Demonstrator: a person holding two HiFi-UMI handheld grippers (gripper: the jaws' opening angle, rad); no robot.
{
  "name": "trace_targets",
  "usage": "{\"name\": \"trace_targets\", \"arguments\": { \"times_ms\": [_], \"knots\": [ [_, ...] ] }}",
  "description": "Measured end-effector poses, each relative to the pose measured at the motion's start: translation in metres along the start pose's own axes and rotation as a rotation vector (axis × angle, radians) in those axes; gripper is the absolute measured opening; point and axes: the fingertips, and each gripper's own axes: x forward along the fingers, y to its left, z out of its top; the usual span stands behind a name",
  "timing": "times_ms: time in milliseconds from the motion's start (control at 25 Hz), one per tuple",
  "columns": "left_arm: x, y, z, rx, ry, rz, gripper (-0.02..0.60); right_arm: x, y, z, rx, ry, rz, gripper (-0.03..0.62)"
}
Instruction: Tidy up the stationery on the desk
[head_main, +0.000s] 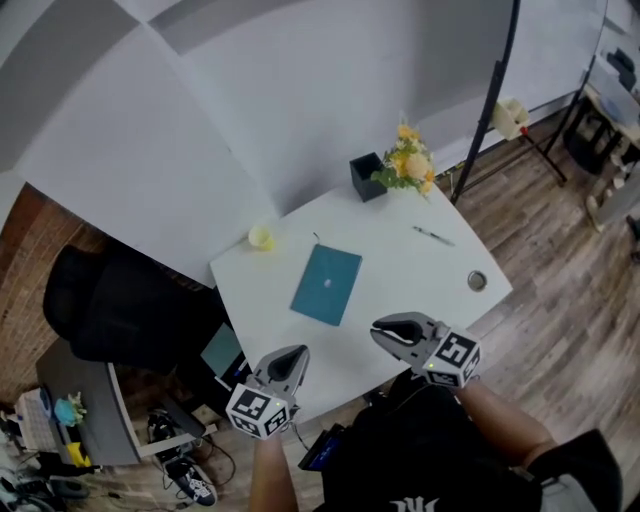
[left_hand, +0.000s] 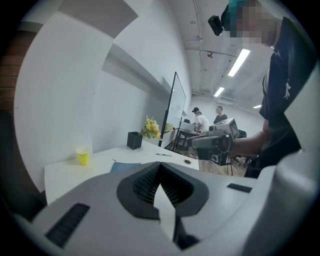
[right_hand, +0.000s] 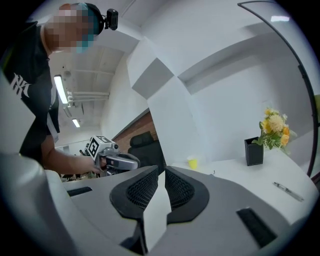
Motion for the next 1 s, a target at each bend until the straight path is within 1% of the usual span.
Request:
{"name": "trace_targets", "arguments": {
  "times_ms": [200, 440, 480, 560, 640, 800, 880, 1000],
  "knots": [
    [0.028, 0.031, 0.011, 0.05, 0.058, -0.026, -0.003, 0.027, -0.034, -0.004, 0.079, -0.005, -0.031, 0.048],
    [0.063, 0.077, 0.01, 0.036, 0.162, -0.057, -0.003, 0.067, -0.071, -0.019, 0.202, 0.022, -0.01, 0.05],
    [0.069, 0.084, 0.009, 0.038, 0.176, -0.055, -0.003, 0.072, -0.078, -0.024, 0.219, 0.029, -0.01, 0.055],
    [0.082, 0.101, 0.007, 0.044, 0.203, -0.047, -0.003, 0.081, -0.093, -0.033, 0.262, 0.037, -0.02, 0.099],
    [0.093, 0.116, 0.003, 0.042, 0.233, -0.038, -0.003, 0.087, -0.11, -0.042, 0.311, 0.041, -0.043, 0.129],
    [0.11, 0.138, -0.015, 0.028, 0.311, -0.033, -0.003, 0.09, -0.141, -0.067, 0.427, 0.07, -0.124, 0.147],
    [0.117, 0.146, -0.022, 0.019, 0.329, -0.031, -0.003, 0.091, -0.149, -0.082, 0.48, 0.099, -0.149, 0.153],
    [0.128, 0.156, -0.035, 0.006, 0.362, -0.029, -0.003, 0.096, -0.156, -0.102, 0.53, 0.141, -0.177, 0.153]
  ]
}}
